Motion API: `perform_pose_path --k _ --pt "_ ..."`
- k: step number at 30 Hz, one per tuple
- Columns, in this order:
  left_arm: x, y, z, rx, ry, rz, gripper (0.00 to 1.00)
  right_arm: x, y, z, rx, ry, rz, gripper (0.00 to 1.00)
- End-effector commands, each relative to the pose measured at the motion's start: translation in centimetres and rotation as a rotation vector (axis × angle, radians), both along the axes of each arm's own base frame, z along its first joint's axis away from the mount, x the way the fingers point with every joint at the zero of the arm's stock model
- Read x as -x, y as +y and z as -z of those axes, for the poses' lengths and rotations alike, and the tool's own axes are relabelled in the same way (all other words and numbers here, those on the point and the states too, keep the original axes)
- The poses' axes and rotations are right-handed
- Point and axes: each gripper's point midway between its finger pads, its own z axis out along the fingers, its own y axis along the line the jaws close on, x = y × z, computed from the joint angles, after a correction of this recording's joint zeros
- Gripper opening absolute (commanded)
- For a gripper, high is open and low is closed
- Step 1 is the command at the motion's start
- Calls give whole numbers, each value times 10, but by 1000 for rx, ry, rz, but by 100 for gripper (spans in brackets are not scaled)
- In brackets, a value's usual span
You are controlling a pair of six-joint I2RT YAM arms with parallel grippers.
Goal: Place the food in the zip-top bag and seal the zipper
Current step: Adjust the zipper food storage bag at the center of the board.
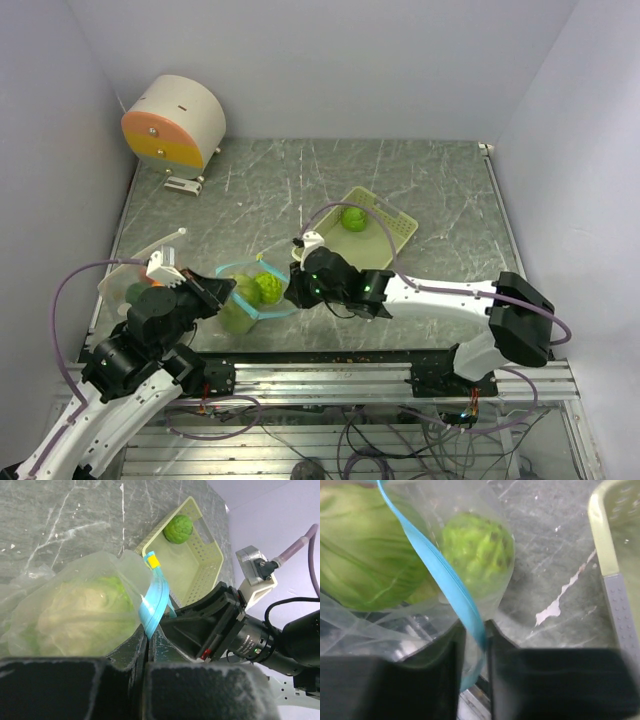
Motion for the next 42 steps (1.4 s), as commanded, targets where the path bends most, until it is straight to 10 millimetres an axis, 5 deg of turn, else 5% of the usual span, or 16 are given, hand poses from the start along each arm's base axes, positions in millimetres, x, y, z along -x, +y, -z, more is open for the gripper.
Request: perform_pose_path --k 1,8,10,15,19,22,25,32,37,39,42 --pt "3 10 -16 -6 -37 -23 7 -6 21 -25 -32 -32 -44 0" --pt "8 15 -28 -38 -51 -11 7 -42 49 -136 -174 -231 -18 0" --pt "9 13 -38 -34 -73 1 7 -42 62 -153 -250 -232 -61 0" --pt "4 17 -46 -81 -82 -14 7 -40 81 -151 -320 -161 -158 0" --pt "-5 3 -15 -105 -26 11 7 -49 79 -100 -263 -58 -175 0" --pt "-12 -19 7 -90 12 77 7 -51 77 -85 -306 28 -215 0" --pt "-18 -25 -5 -131 -11 106 7 -55 73 -106 -319 -28 -239 0" --pt "-30 12 -56 -248 -98 -46 7 -49 56 -180 -389 -195 -267 0" --pt "-27 23 -96 -211 -213 -88 7 -36 51 -201 -439 -218 -320 0" --pt "-28 23 -82 -235 -181 -89 7 -35 52 -190 -423 -190 -320 0" --pt "-32 12 -24 -277 -42 -55 7 -46 48 -142 -320 -120 -251 0"
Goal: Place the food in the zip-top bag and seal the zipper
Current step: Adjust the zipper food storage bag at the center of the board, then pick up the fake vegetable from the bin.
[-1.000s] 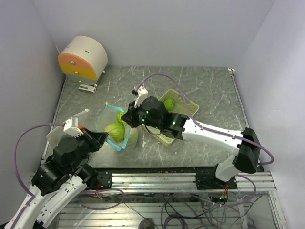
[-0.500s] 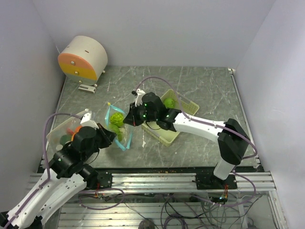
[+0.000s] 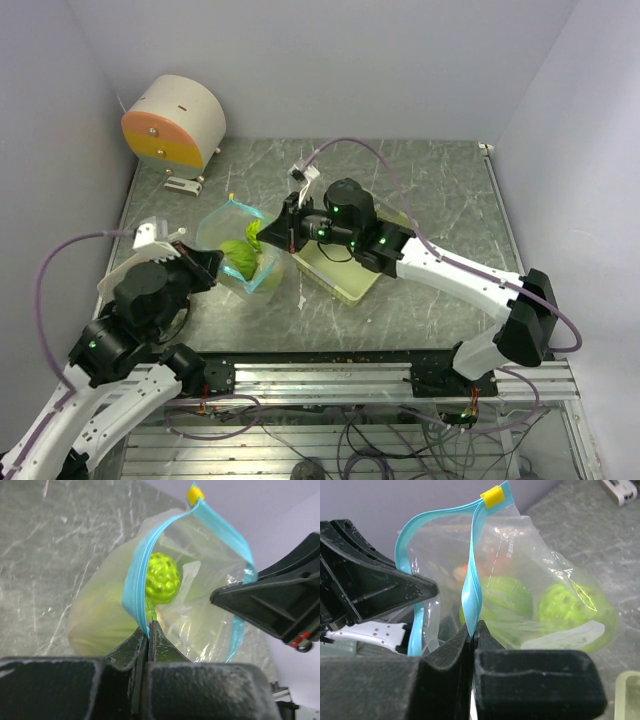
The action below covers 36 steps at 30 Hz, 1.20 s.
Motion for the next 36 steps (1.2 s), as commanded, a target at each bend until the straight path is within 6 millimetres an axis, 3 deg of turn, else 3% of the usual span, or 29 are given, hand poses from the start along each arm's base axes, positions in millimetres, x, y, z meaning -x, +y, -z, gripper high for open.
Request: perform_pose_path --k 1,4,5,7,9,11,13,14,18,24,27,31,36 --pt "-7 -15 76 -67 172 17 7 -8 -3 63 137 82 38 0" --pt "-6 -46 121 -15 269 117 7 -16 -10 100 221 138 68 0" --pt "-6 -55 127 4 280 153 7 -17 -11 105 236 145 74 0" --pt "-9 -66 121 17 263 196 7 -21 -14 106 252 141 88 4" --pt "-13 -64 103 -11 228 195 7 -26 -18 95 250 109 114 24" --pt "-18 -58 74 -33 168 173 7 -35 -30 77 236 62 190 61" --pt "-19 -52 57 -48 128 159 7 -44 -47 61 221 18 285 95" --pt "-19 -50 52 -50 117 154 7 -48 -54 56 224 2 322 99" --pt "-15 -43 49 -33 96 135 7 -62 -86 45 256 -26 449 100" --pt "-12 -36 54 -23 82 111 7 -92 -130 60 298 15 613 100" --pt "-11 -35 63 -31 102 109 7 -113 -152 85 394 49 719 100" --pt "-9 -40 70 -18 118 131 7 -141 -181 137 563 111 830 100" --pt "-8 -40 70 -22 114 136 7 -172 -197 181 647 139 895 100"
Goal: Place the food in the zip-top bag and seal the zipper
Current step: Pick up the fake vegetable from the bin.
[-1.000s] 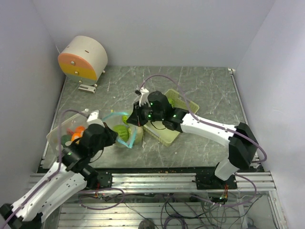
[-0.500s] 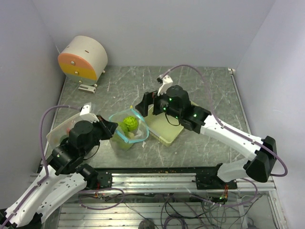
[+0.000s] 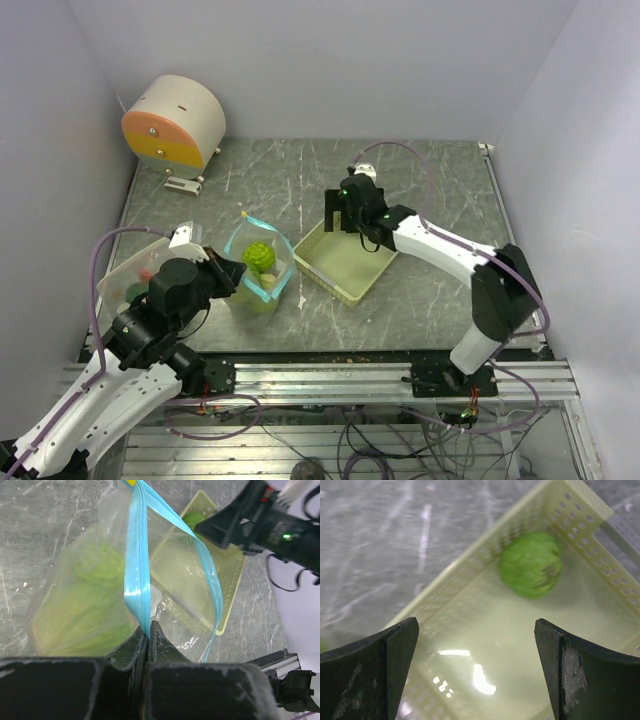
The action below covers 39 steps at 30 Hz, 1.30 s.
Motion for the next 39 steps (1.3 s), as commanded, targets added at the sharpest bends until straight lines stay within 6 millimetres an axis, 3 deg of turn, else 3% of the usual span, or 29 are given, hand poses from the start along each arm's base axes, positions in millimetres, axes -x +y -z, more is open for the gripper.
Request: perform_pose_path --k 1,5,10,15,18,22,26,30,36,39 --pt "1 -2 -5 13 -21 13 7 -27 -26 25 99 -1 111 100" --pt "1 -3 -7 2 -32 28 7 -47 -41 46 193 -29 184 100" --pt "2 -2 -5 -14 -39 33 7 -67 -43 78 194 6 171 100" --pt "3 1 -5 -25 -36 30 7 -82 -51 91 180 -23 186 99" --pt "4 3 -3 -26 -32 25 7 -85 -51 96 155 -27 175 88" --pt "6 6 -2 -23 -28 13 7 -80 -49 90 121 -35 164 56" --pt "7 8 -2 -15 -28 6 7 -67 -54 60 88 -57 174 34" --pt "7 9 2 -14 -12 -9 7 -30 -37 -2 -13 -155 104 31" --pt "9 8 7 -2 1 -7 7 70 61 -110 -315 -272 -433 31" --pt "10 9 5 16 -3 -15 7 121 95 -148 -438 -300 -680 31"
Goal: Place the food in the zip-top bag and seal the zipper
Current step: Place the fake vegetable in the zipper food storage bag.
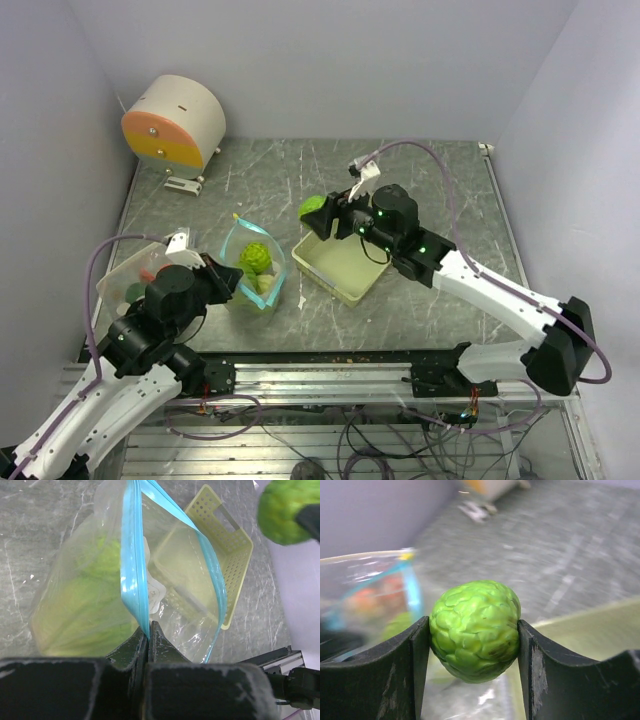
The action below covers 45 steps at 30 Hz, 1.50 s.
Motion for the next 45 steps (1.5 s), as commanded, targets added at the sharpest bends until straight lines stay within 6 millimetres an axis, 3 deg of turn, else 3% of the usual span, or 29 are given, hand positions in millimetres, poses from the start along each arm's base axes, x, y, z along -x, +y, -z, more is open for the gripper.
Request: perform_pose_path --k 1,4,9,12,16,20,21,27,32,40,45 --pt "1 2 -3 31 -11 -17 7 77 56 -46 -125 -63 -430 31" --pt "3 2 -6 48 -19 -16 7 98 76 -50 -143 -66 -520 32" --pt "5 5 -12 48 -25 -18 7 113 107 -44 -162 -32 -630 34" --pt "6 5 -15 49 -31 -16 7 114 121 -32 -121 -16 -629 41" --pt "5 3 -14 44 -29 -8 7 110 132 -14 -79 22 -618 56" --pt "4 1 -12 42 -25 3 7 100 129 -4 -36 31 -550 94" --pt "5 0 -12 43 -26 6 7 98 127 -5 -29 25 -533 99" --pt "5 0 -12 52 -30 7 7 79 115 -24 -8 -31 -417 100" --pt "4 -3 -11 59 -31 14 7 38 118 -37 31 -4 -215 100" --pt "-1 -14 -14 74 -39 42 7 2 167 -12 96 148 -145 100" --pt "-4 -19 -14 75 -41 60 7 -5 168 17 159 207 -90 92"
